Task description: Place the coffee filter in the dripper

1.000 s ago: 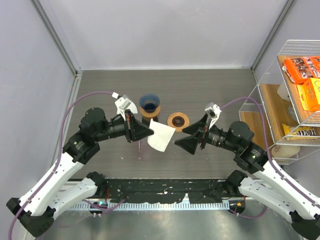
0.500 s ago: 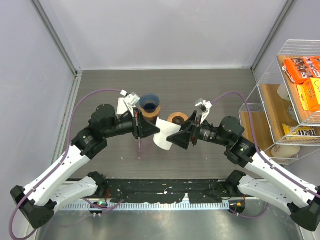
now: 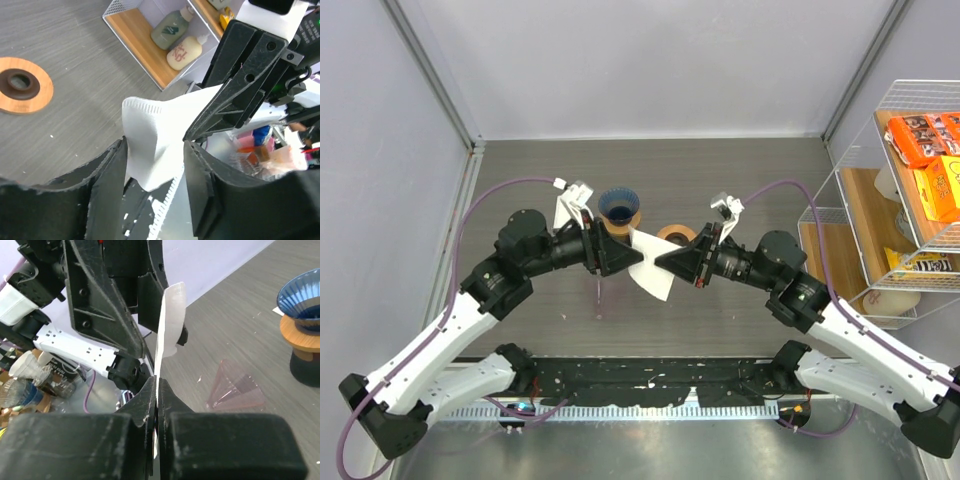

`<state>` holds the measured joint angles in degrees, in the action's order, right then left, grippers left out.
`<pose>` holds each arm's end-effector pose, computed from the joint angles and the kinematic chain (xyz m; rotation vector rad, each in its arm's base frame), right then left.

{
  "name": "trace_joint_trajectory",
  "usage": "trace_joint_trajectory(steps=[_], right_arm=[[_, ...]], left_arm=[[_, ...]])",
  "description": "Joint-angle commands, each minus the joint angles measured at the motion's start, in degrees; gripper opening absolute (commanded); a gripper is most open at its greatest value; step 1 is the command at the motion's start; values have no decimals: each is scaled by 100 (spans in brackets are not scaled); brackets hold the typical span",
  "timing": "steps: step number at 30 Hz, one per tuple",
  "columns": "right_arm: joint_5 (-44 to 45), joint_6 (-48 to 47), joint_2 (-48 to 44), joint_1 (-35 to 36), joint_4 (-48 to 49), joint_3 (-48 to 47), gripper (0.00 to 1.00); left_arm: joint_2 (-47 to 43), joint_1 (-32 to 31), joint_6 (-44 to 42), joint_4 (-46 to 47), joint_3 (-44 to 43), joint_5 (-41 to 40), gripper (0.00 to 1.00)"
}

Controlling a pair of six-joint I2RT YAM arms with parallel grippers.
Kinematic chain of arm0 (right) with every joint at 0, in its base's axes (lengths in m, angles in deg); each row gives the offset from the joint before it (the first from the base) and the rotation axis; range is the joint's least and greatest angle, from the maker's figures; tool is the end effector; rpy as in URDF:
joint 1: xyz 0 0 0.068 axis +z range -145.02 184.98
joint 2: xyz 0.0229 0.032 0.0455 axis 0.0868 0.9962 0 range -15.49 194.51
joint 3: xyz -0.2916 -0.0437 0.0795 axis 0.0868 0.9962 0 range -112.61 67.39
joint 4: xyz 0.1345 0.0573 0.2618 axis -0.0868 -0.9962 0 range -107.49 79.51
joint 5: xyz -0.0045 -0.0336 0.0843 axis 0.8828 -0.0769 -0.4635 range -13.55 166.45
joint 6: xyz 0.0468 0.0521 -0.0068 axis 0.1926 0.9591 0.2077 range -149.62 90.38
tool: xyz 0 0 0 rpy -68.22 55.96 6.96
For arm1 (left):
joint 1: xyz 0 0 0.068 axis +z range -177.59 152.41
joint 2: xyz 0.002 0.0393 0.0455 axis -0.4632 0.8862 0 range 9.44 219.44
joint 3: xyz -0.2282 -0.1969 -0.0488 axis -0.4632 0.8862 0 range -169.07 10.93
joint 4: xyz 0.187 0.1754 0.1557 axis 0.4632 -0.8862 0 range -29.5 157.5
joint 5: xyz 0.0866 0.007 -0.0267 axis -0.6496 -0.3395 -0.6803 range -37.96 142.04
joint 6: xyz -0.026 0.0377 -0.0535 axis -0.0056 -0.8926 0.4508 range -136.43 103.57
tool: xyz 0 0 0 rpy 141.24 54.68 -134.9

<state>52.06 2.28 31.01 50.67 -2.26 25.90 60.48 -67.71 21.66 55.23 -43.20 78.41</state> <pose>0.1446 0.1820 0.3713 -0.5728 1.5937 1.3720 0.1663 -0.1735 0.4000 0.4110 1.8859 -1.3604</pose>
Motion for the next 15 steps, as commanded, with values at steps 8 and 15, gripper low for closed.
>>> trace_joint_trajectory(steps=[8, 15], right_arm=[[2853, -3389, -177, 317, -1113, -781, 8], [5293, -5552, 307, 1441, -96, -588, 8]], left_arm=[[-570, -22, 918, -1048, -510, -1563, 100], [132, -22, 2167, -777, -993, -1969, 100]])
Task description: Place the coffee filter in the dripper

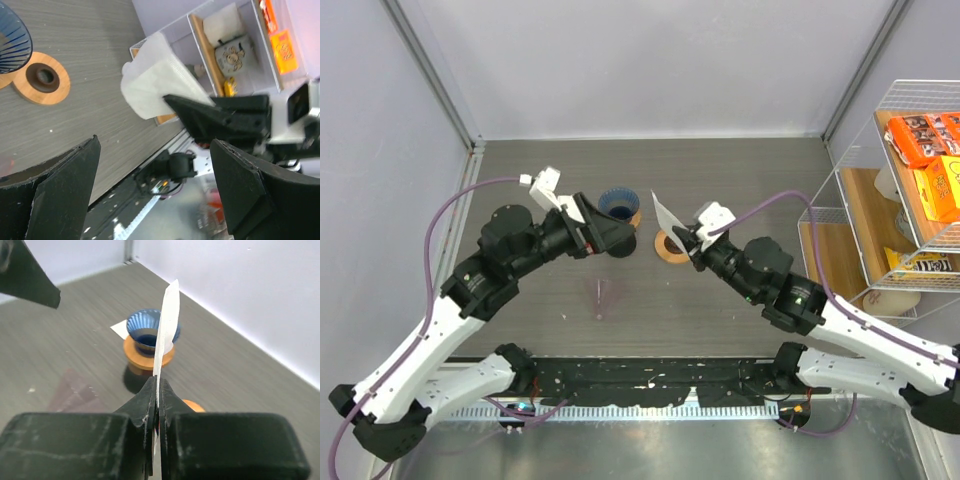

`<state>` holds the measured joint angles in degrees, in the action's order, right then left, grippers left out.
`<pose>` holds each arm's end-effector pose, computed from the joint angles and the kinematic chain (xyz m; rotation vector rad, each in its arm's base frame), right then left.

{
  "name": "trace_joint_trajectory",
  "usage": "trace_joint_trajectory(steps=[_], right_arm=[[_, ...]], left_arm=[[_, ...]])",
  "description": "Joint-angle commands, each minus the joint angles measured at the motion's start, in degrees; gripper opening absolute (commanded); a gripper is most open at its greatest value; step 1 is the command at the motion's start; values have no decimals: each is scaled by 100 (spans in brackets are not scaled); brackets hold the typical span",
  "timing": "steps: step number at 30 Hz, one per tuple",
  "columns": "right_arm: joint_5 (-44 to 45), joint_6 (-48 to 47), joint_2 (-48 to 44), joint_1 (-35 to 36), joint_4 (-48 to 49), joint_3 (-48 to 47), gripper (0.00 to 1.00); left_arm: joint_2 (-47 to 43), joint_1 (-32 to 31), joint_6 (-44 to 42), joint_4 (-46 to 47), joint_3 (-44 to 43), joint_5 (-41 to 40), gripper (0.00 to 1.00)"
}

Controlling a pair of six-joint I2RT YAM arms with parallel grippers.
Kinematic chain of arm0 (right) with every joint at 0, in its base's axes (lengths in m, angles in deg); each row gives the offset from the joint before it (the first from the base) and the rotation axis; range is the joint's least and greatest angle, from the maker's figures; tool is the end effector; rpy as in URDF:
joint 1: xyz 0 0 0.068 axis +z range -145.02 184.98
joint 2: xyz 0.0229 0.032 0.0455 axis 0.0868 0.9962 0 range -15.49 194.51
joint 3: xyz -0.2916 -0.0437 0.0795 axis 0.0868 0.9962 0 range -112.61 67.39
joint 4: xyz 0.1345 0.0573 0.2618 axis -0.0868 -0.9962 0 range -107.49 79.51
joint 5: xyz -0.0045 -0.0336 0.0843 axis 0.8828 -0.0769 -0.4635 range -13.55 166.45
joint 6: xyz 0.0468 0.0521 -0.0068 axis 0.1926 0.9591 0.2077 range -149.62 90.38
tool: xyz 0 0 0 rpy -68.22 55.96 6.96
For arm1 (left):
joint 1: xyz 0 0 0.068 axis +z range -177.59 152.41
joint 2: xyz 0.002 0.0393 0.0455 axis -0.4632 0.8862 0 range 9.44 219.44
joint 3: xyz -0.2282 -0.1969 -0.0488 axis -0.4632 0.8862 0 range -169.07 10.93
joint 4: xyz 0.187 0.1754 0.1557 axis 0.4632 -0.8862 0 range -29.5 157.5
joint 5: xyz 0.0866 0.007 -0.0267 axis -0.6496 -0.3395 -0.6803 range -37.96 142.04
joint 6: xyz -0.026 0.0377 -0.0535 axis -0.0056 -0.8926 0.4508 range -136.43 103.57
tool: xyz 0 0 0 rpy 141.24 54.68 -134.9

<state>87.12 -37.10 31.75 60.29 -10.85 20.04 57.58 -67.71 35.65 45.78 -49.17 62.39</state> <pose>0.1421 0.1864 0.3920 -0.7025 1.4352 0.5062 0.1596 -0.1479 0.4308 -0.0546 1.9357 -1.2935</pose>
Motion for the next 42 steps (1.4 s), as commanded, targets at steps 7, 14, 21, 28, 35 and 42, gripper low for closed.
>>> trace_joint_trajectory(steps=[7, 14, 21, 28, 35, 42], right_arm=[[2691, -2309, 575, 1113, 1275, 130, 8], [3029, -2732, 769, 1369, 1241, 165, 8], [3335, -2767, 1050, 1474, 1108, 42, 8], [3239, -2820, 1173, 1518, 1126, -37, 8], [3160, -2811, 1138, 1553, 1073, -20, 9], [3221, -2083, 1129, 1571, 390, -134, 21]], left_arm=[[1451, -382, 998, 115, -1117, -1235, 100], [2155, -576, 1094, 17, -1470, -1404, 92], [2472, -620, 1165, 378, -1426, -887, 79], [2709, -673, 1191, 449, -1452, -595, 58], [2885, -673, 1182, 282, -1610, -508, 37], [3078, -673, 972, 185, -1777, -191, 0]])
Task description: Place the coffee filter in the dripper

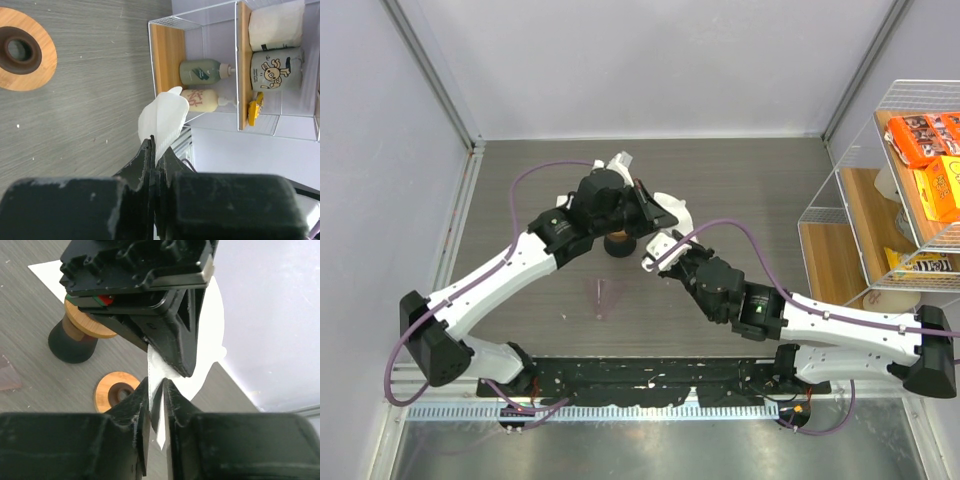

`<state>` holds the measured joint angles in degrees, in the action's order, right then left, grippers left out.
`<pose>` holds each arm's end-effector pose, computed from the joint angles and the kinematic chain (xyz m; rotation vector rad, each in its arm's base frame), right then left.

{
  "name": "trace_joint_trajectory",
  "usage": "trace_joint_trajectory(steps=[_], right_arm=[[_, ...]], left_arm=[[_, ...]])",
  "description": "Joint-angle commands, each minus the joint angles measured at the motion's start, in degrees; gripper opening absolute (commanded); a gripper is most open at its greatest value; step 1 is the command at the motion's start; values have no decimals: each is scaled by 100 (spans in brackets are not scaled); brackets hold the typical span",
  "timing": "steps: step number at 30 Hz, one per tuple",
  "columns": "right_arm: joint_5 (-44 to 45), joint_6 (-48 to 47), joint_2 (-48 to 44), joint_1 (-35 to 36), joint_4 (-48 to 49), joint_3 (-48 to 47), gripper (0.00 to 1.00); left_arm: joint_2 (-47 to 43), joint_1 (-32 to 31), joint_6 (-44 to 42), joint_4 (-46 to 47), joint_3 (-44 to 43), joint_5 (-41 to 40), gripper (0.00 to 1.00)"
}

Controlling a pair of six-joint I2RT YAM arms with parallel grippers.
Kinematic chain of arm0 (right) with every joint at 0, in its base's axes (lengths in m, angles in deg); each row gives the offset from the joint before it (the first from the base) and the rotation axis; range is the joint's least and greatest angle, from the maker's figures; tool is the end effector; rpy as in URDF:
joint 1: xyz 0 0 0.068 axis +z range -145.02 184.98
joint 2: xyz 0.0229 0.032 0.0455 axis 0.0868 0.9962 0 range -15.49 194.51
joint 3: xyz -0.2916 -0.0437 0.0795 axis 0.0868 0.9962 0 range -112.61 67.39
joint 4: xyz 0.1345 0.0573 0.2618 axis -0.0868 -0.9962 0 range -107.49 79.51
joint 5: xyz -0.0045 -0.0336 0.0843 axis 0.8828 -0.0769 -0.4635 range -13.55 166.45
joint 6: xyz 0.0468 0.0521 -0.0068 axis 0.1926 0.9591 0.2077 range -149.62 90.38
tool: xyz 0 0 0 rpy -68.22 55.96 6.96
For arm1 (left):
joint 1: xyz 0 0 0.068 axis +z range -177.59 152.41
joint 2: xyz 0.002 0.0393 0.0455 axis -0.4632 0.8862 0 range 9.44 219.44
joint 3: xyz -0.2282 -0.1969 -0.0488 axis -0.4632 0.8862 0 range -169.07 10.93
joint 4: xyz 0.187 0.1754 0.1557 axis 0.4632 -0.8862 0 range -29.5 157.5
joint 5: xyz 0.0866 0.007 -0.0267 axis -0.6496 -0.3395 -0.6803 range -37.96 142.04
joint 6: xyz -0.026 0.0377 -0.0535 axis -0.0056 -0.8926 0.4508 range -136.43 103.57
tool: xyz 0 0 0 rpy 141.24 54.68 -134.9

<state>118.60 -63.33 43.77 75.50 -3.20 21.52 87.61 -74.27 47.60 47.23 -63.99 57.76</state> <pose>0.1285 0.2471 0.3491 -0.8995 1.3847 -0.1279 0.2484 -0.2717 0.3959 -0.2657 2.2287 -1.2731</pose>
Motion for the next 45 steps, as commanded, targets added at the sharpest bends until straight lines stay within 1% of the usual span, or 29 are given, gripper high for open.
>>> trace_joint_trajectory(steps=[1, 2, 3, 4, 5, 6, 7, 8, 9, 10, 11, 12, 13, 14, 17, 20, 22, 23, 27, 28, 31, 34, 37, 38, 42, 45], right_arm=[[74, 820, -125, 58, -490, -291, 27], [48, 1014, -169, 58, -692, -309, 34], [21, 1364, -300, 58, -920, -309, 46], [-74, 1542, -493, 58, -1227, -291, 54], [-119, 1970, -591, 50, -1352, -265, 66], [-311, 2165, -844, 58, -1710, -265, 70], [-435, 2568, -1012, 50, -1870, -239, 76], [-627, 2789, -1292, 49, -2202, -230, 80], [-786, 3192, -1495, 41, -2362, -160, 90], [-1048, 3361, -1819, 49, -2590, -125, 94], [-1103, 3719, -2031, 49, -2679, -29, 96], [-1260, 3810, -2416, 49, -2758, 42, 95], [-1305, 3880, -2594, 49, -2759, 182, 95], [-1236, 3907, -2926, 49, -2759, 244, 95], [-981, 3846, -3455, 49, -2768, 455, 95], [-963, 3715, -3571, 49, -2751, 482, 95], [-1085, 3583, -3536, 49, -2689, 447, 95], [-1321, 3504, -3518, 49, -2524, 464, 95], [-1928, 3187, -3396, 49, -1926, 500, 95], [-1991, 3082, -3360, 49, -1855, 482, 95], [-2595, 2766, -3089, 41, -1617, 386, 95], [-3019, 2423, -2781, 49, -1441, 280, 95], [-2818, 2343, -2412, 49, -1239, 105, 95], [-2618, 2334, -2280, 49, -1239, 0, 95], [-1993, 2352, -2130, 49, -1230, -221, 95], [-1720, 2343, -2103, 41, -1230, -256, 95]], left_arm=[[75, -17, -320, -20, -322, 246, 0], [75, -8, -486, -82, -357, 220, 0], [67, 0, -671, -82, -383, 219, 0], [49, 18, -942, -117, -418, 263, 0], [23, 27, -1249, -178, -488, 359, 0], [-12, 36, -1601, -318, -550, 369, 0], [-73, 36, -2004, -415, -559, 343, 0], [-152, 44, -2374, -503, -551, 343, 0], [-266, 45, -2795, -565, -490, 351, 0], [-372, 45, -3147, -600, -393, 395, 0], [-503, 53, -3543, -644, -288, 482, 0], [-670, 62, -4042, -688, -191, 709, 0], [-776, 53, -4343, -741, -103, 894, 0], [-925, 71, -4590, -767, -24, 1044, 0], [-1321, 71, -5346, -750, 284, 1563, 0], [-1681, 71, -6154, -741, 626, 2397, 0], [-1883, 71, -6550, -741, 750, 2670, 0], [-1980, 71, -6726, -741, 837, 2741, 0], [-2192, 71, -6956, -759, 917, 2742, 0], [-2210, 71, -6983, -776, 900, 2742, 0], [-2184, 71, -7018, -820, 882, 2751, 0], [-2096, 71, -7018, -934, 803, 2803, 0], [-2025, 62, -7097, -1031, 768, 2944, 0], [-2025, 71, -7115, -1049, 785, 2979, 0], [-2034, 62, -7150, -935, 873, 3075, 0], [-1964, 71, -7185, -996, 856, 3234, 0]])
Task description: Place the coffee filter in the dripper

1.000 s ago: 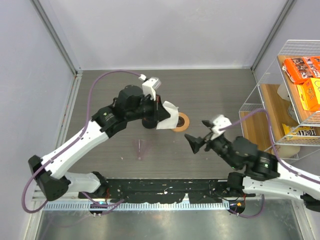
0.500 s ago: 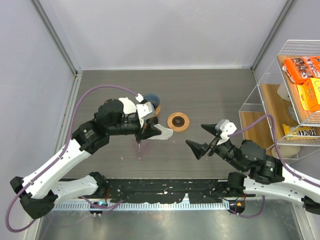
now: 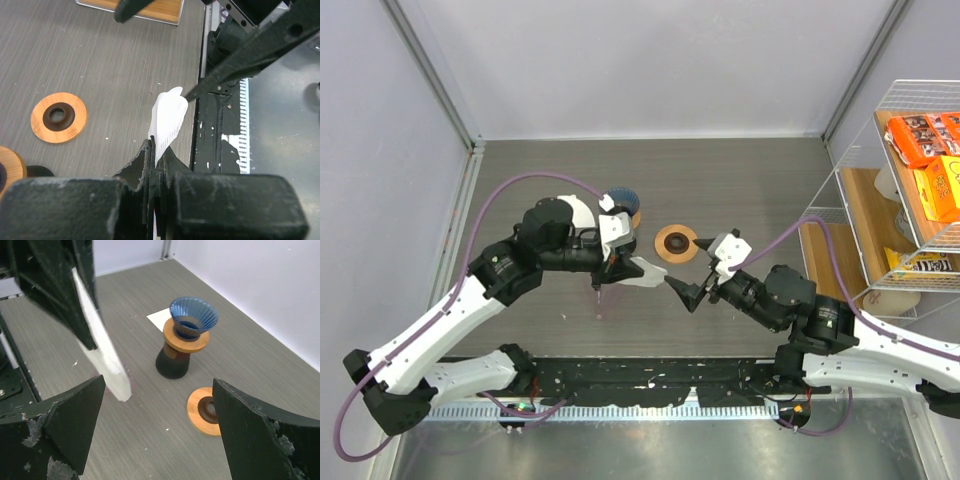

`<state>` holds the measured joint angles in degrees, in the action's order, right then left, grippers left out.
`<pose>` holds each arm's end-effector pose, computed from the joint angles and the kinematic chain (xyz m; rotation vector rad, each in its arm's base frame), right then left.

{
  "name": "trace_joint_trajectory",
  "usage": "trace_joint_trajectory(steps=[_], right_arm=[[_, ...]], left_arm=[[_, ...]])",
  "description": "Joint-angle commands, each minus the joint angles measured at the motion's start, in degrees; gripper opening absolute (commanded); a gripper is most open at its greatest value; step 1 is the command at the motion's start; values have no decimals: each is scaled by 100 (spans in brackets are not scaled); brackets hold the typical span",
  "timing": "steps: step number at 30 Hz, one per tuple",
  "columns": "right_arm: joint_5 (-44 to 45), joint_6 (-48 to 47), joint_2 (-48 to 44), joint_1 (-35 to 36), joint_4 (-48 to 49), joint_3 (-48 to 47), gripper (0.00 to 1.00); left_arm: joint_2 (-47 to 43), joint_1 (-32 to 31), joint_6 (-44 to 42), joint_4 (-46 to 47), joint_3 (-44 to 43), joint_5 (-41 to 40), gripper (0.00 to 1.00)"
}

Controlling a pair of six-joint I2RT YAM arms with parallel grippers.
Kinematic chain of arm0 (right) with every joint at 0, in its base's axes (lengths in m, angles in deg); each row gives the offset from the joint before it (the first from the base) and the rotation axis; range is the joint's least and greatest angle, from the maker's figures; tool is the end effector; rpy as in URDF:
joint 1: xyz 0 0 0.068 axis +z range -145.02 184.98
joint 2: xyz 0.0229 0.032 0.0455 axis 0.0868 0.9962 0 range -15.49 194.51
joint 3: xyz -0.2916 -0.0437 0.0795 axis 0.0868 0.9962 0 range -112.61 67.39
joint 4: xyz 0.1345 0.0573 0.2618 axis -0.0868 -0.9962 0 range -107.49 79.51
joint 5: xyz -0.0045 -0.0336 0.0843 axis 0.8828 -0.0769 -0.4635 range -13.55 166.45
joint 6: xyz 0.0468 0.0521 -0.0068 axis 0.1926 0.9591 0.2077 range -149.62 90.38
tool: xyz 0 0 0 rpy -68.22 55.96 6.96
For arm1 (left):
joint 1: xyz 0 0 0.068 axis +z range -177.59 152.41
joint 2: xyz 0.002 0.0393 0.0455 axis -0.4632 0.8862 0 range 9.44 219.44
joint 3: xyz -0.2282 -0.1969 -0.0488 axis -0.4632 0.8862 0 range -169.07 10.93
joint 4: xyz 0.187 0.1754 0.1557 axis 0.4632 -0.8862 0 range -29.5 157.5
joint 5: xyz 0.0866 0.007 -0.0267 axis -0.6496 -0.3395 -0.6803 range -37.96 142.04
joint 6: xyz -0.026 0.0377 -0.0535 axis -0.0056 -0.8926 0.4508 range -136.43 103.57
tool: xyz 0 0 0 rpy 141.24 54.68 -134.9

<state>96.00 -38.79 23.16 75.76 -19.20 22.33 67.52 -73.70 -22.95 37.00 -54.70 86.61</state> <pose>0.0818 0.1758 0.3857 -0.8328 1.4095 0.5554 0.1497 -0.2027 0.4156 1.2576 1.6118 -1.0353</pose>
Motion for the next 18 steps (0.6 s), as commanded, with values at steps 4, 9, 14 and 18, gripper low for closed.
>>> trace_joint_trajectory(steps=[4, 9, 14, 18], right_arm=[[840, -85, 37, 14, 352, -416, 95], [682, -111, 63, 14, 326, -469, 95], [488, -85, 177, 14, 151, -513, 95], [182, -111, 221, 14, -25, -495, 95]], left_arm=[[80, 14, -183, 18, -73, 516, 0], [107, 5, -165, 9, -100, 516, 0], [98, 5, -147, 0, -108, 516, 0], [89, 5, -139, 27, -100, 490, 0]])
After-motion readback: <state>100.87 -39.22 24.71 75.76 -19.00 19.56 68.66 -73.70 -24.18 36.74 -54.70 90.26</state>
